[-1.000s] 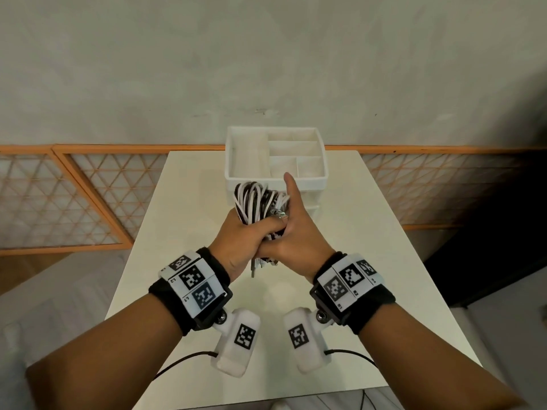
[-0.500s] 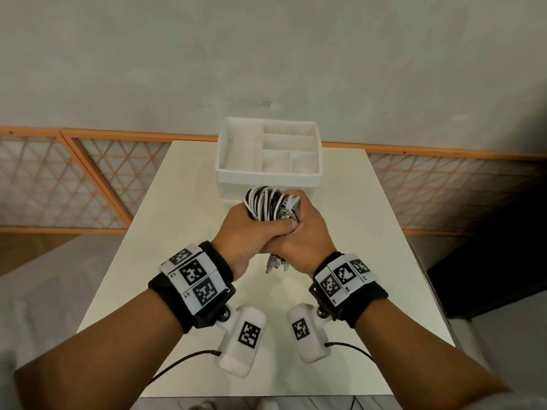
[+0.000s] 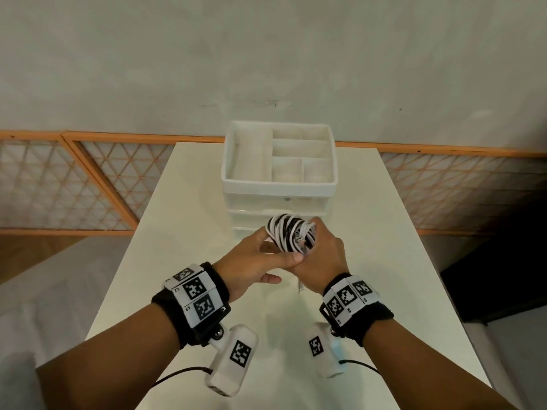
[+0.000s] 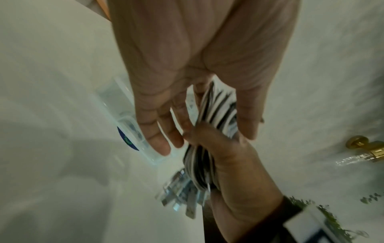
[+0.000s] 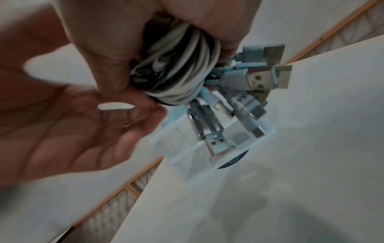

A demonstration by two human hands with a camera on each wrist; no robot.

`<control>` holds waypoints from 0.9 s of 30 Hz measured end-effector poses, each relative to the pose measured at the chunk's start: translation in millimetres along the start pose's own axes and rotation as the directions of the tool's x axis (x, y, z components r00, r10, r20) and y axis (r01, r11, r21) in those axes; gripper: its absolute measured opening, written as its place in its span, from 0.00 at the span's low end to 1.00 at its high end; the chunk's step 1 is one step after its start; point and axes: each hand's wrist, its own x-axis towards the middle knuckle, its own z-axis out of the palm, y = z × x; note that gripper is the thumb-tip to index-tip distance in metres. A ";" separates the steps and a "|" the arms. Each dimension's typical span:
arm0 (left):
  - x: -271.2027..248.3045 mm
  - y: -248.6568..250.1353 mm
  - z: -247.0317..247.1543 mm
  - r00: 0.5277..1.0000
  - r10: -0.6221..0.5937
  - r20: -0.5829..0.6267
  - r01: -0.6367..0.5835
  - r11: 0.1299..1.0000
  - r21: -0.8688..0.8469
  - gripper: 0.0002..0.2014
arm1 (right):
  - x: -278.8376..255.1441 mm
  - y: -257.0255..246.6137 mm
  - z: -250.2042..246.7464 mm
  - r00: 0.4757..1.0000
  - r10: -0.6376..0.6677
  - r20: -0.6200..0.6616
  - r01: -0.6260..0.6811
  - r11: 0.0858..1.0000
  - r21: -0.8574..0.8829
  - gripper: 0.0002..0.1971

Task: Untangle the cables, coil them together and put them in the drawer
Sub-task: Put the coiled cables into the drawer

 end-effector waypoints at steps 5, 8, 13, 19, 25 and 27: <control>41.8 -4.9 -31.8 0.970 -0.211 -0.124 0.183 0.961 -0.206 0.15 | 26.2 6.5 -14.4 0.987 0.148 -0.061 -0.152 0.986 -0.070 0.26; 71.7 -6.0 -36.1 0.936 -0.328 -0.129 0.249 0.874 -0.417 0.03 | 37.0 3.3 -14.7 0.982 0.168 -0.088 -0.175 0.982 -0.076 0.25; 107.4 -2.8 -21.8 0.929 -0.349 -0.121 0.250 0.834 -0.491 0.06 | 44.9 -1.0 -9.8 0.976 0.178 -0.125 -0.186 0.981 -0.055 0.24; 105.2 -20.5 -24.4 0.934 -0.356 0.031 0.295 0.718 -0.630 0.02 | 43.1 -4.3 -11.7 0.976 0.167 -0.142 -0.171 0.985 -0.017 0.25; 59.3 -52.3 -30.1 0.919 -0.359 0.164 0.390 0.755 -0.528 0.11 | 41.2 -8.0 -21.5 0.983 0.129 -0.130 -0.130 0.992 0.003 0.25; 46.2 -44.4 -32.2 0.921 -0.354 0.165 0.388 0.872 -0.299 0.12 | 42.1 -11.6 -24.3 0.987 0.099 -0.123 -0.100 0.995 -0.003 0.25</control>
